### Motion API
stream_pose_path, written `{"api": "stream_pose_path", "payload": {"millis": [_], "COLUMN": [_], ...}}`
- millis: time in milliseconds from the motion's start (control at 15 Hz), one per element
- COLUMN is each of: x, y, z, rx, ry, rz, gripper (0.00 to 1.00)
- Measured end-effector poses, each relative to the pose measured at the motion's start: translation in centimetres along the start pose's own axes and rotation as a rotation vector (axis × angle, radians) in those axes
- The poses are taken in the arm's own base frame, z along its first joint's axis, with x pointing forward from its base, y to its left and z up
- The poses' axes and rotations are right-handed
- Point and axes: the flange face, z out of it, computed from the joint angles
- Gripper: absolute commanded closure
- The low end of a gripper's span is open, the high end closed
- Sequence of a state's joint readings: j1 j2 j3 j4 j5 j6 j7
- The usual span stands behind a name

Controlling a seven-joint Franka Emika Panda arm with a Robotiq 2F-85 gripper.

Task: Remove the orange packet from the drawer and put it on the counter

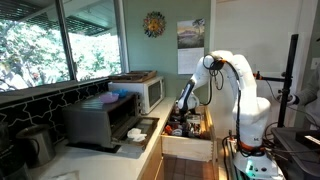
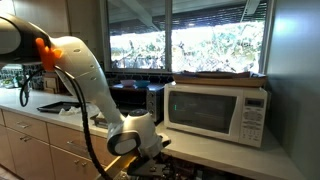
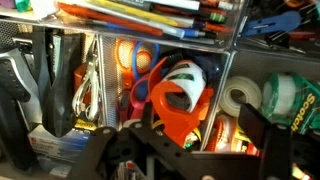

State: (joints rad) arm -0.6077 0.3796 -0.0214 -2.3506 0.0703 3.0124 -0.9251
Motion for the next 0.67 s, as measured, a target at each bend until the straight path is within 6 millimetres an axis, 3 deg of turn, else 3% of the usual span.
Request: {"api": "stream_pose_path", "payload": {"millis": [400, 467, 533, 600, 667], "x": [0.1, -0.1, -0.2, -0.4, -0.4], "y": [-0.9, -0.9, -0.8, -0.7, -0.6], "z": [1.9, 2.3, 2.6, 2.9, 3.1], "rx": [0.04, 0.044, 0.049, 0.052, 0.054], "ry": [0.006, 0.008, 0.009, 0.011, 0.015], "rz": [0.006, 0.013, 0.019, 0.024, 0.029], "gripper": [0.11, 0.15, 0.3, 0.33, 0.44]}}
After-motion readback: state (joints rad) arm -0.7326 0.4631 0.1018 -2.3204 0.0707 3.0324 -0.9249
